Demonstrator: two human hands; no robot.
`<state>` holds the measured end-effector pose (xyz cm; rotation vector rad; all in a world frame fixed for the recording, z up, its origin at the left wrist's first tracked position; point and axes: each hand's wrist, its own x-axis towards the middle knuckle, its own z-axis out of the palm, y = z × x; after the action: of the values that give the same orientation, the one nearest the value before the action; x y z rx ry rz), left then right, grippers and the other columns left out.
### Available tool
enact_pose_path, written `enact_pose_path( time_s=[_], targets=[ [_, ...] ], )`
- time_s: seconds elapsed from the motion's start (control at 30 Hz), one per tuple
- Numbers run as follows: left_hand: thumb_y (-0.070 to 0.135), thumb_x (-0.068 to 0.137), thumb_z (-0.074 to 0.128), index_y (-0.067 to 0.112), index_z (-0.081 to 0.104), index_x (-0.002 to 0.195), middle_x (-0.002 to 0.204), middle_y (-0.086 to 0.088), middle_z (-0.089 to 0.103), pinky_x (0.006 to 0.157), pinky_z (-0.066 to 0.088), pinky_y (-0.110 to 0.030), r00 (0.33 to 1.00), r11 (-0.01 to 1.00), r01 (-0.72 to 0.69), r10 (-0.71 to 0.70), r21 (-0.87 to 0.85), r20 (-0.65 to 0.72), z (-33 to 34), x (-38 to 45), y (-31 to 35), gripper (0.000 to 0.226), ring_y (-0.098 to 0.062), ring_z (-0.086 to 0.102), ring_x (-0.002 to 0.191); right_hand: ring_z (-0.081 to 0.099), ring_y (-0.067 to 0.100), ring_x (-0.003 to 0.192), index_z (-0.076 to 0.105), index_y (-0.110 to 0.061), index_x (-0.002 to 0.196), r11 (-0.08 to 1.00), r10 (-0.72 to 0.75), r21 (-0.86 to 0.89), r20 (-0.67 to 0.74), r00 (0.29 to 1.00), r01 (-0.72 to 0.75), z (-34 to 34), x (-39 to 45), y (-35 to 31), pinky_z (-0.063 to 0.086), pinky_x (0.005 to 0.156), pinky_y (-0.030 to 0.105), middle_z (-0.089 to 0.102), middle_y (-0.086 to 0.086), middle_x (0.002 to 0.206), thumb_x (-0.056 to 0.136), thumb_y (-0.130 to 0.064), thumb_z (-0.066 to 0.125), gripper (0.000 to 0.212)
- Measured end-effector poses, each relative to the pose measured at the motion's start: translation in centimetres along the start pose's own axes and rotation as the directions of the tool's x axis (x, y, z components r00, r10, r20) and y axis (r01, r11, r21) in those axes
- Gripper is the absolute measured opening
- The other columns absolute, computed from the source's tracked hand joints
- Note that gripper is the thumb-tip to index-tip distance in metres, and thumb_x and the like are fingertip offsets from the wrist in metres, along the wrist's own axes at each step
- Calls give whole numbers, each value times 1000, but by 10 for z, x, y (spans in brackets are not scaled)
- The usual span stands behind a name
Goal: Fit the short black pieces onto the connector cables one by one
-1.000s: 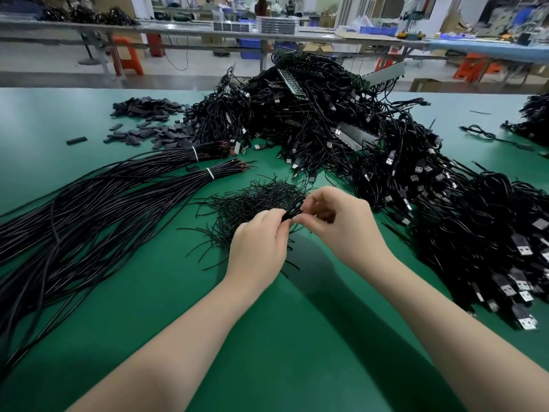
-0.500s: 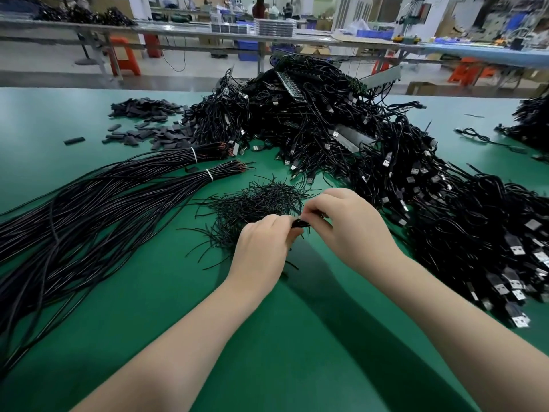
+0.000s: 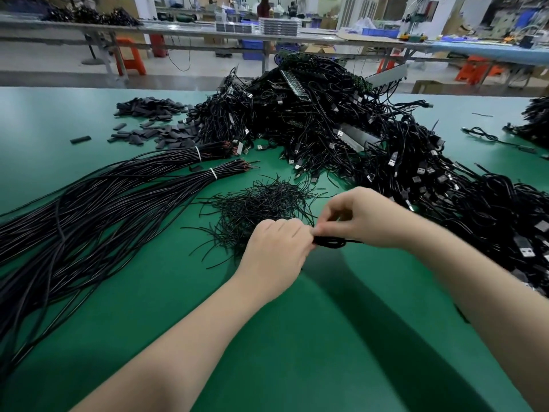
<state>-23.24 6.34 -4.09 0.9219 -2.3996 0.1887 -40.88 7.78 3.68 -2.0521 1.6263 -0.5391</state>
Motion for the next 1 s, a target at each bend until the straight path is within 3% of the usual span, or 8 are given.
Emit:
enact_pose_path(
  time_s=[0.13, 0.27, 0.37, 0.53, 0.63, 0.77, 0.9, 1.0],
  targets=[
    [22, 97, 44, 7, 63, 89, 76, 1, 54, 67, 30, -29, 993, 949, 15, -50, -316, -104, 2, 0, 4, 26, -21, 48, 67, 51, 13, 62, 72, -20, 71, 845, 88, 498, 231, 969, -195, -6, 4, 21, 38, 56, 20, 64, 1, 69, 70, -37, 72, 17],
    [21, 100, 44, 15, 65, 100, 86, 7, 58, 71, 41, -24, 934, 689, 198, -347, -697, -79, 6, -2, 6, 21, -7, 52, 78, 44, 10, 60, 69, -19, 68, 523, 161, 822, 163, 973, -224, 37, 7, 25, 32, 54, 20, 59, -5, 63, 75, -25, 69, 9],
    [20, 103, 45, 39, 53, 95, 90, 12, 61, 75, 40, -10, 801, 533, 360, -597, -765, -39, 7, 0, 4, 22, 0, 55, 86, 48, 5, 56, 64, -21, 68, 694, 213, 720, -209, 954, 4, 66, 15, 9, 38, 52, 17, 59, -12, 59, 87, -23, 69, 20],
    [23, 101, 50, 20, 63, 117, 114, 7, 65, 90, 41, -7, 690, 396, 444, -723, -804, 24, 12, 0, -3, 20, -3, 58, 108, 55, 1, 67, 65, -24, 72, 949, 82, 300, -533, 842, 98, 80, 15, -11, 40, 61, 10, 62, -14, 68, 89, -25, 67, 17],
    [23, 99, 55, 31, 62, 114, 113, 20, 62, 92, 40, -5, 684, 330, 425, -727, -843, 60, 12, 2, -4, 18, 7, 56, 111, 57, 0, 78, 66, -21, 79, 956, 70, 273, -570, 819, 108, 80, 14, -14, 41, 69, 8, 65, -14, 79, 89, -20, 66, 10],
    [22, 96, 60, 45, 61, 101, 107, 27, 61, 90, 42, -4, 656, 180, 387, -743, -904, 133, 5, 6, -4, 23, 16, 57, 105, 59, -5, 70, 64, -28, 75, 907, 167, 415, -508, 845, 71, 82, 16, -19, 41, 65, 8, 65, -22, 70, 88, -21, 66, 15],
    [20, 94, 63, 39, 66, 101, 113, 12, 69, 96, 49, -21, 629, 53, 339, -755, -939, 184, -4, 11, -5, 20, -2, 63, 111, 64, 0, 69, 69, -25, 79, 854, 180, 506, -499, 848, 117, 75, 14, -26, 49, 66, 15, 71, -15, 73, 85, -19, 71, 9],
    [17, 94, 62, 20, 74, 106, 103, 2, 75, 84, 52, -18, 614, -135, 302, -730, -944, 301, -14, 17, -5, 17, -5, 68, 96, 66, 3, 67, 73, -18, 82, 839, 153, 530, -450, 880, 125, 59, 12, -31, 49, 66, 17, 73, -6, 73, 84, -16, 72, 3]
  ],
)
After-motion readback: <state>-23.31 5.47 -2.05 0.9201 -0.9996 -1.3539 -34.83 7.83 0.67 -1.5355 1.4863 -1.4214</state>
